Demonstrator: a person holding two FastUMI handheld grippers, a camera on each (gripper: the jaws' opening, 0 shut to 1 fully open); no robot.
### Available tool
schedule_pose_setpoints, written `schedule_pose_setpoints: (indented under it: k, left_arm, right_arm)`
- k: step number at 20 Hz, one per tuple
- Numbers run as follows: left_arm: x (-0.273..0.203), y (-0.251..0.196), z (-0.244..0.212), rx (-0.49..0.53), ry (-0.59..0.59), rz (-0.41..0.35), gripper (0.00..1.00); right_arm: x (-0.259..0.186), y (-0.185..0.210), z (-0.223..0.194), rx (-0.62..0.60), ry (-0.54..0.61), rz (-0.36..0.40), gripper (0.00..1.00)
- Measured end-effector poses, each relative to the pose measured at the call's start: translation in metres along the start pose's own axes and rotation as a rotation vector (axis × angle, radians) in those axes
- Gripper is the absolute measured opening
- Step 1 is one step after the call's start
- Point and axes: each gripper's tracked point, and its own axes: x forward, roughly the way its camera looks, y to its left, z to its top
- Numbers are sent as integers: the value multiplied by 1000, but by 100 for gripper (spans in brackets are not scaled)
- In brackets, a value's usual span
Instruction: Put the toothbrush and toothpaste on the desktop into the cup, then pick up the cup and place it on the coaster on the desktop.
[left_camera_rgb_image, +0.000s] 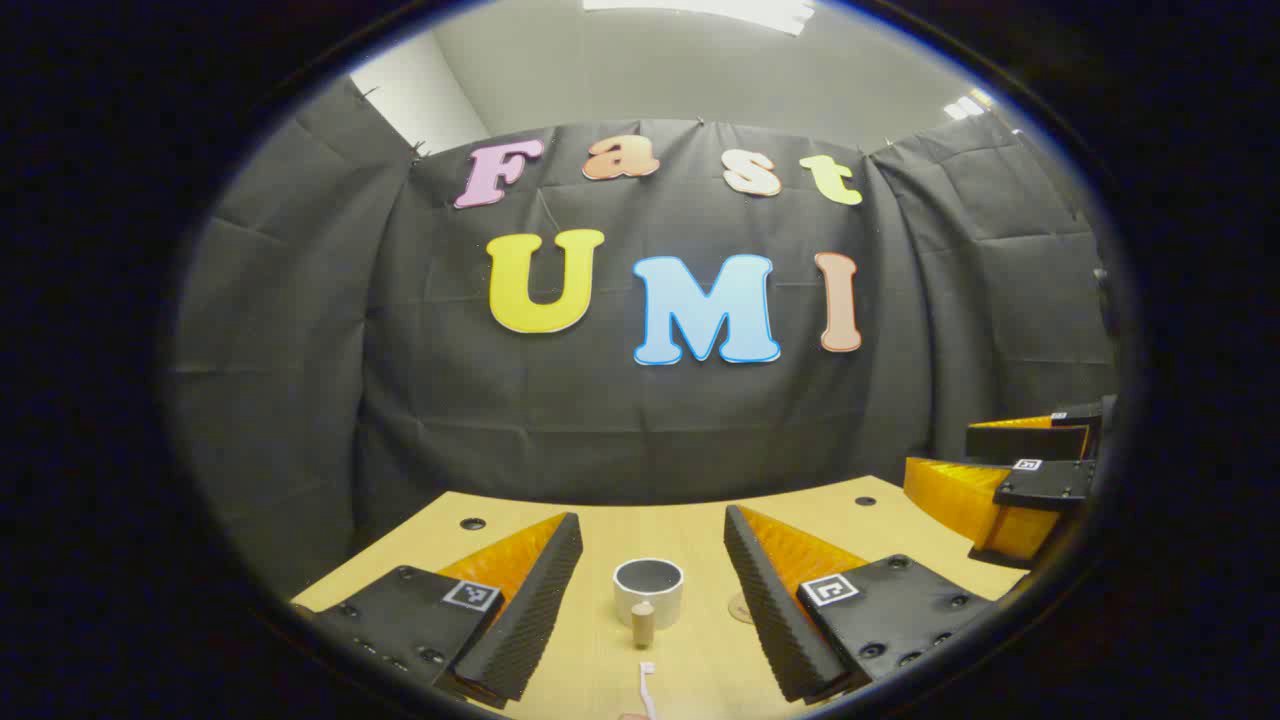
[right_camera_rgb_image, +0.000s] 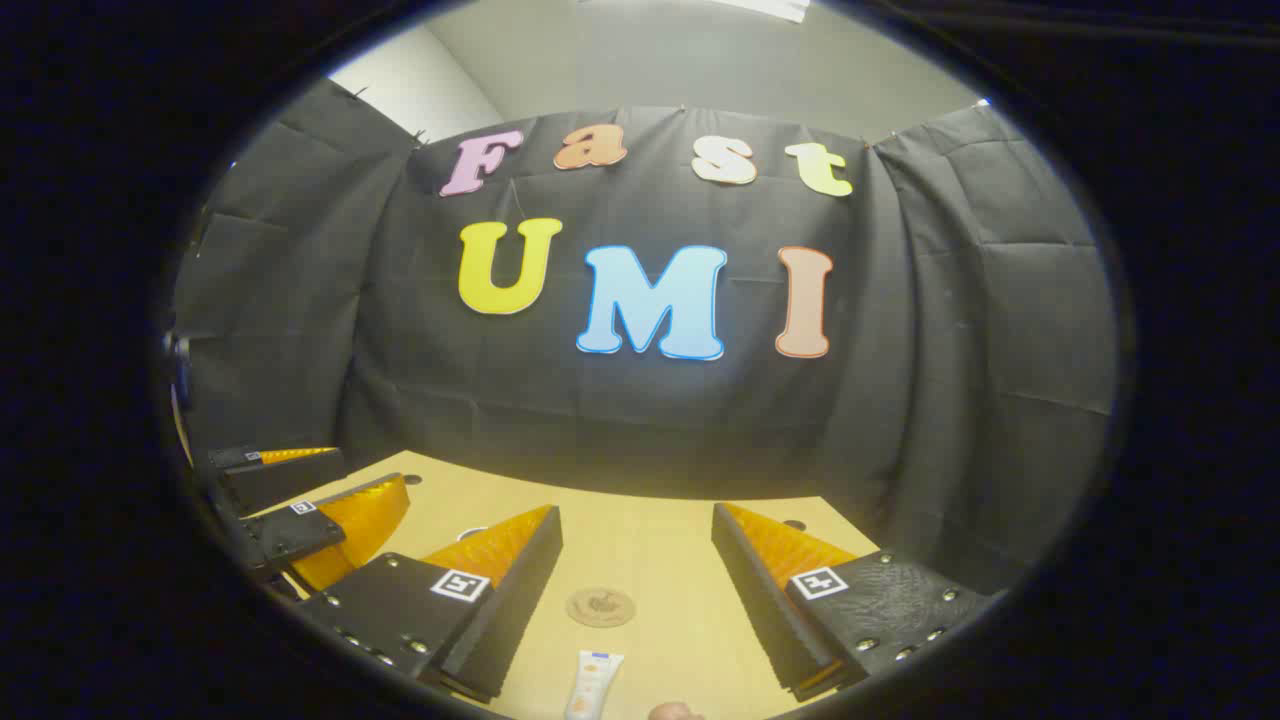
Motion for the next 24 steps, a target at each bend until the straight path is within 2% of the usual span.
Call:
schedule_pose_setpoints:
  k: [5,13,18,24]
  left_arm:
    - [2,-12,5,12,2,-5,93]
    - [8,-20,-11,0,50,-16,93]
    - [15,-24,-34,-17,125,-33,93]
    - [21,-16,-76,-42,261,-29,93]
  right_arm:
    - [2,-7,-5,37,27,6,94]
    - [4,-2,-14,40,73,27,94]
    - [8,4,-30,61,155,43,94]
    - [13,15,-64,79,309,73,94]
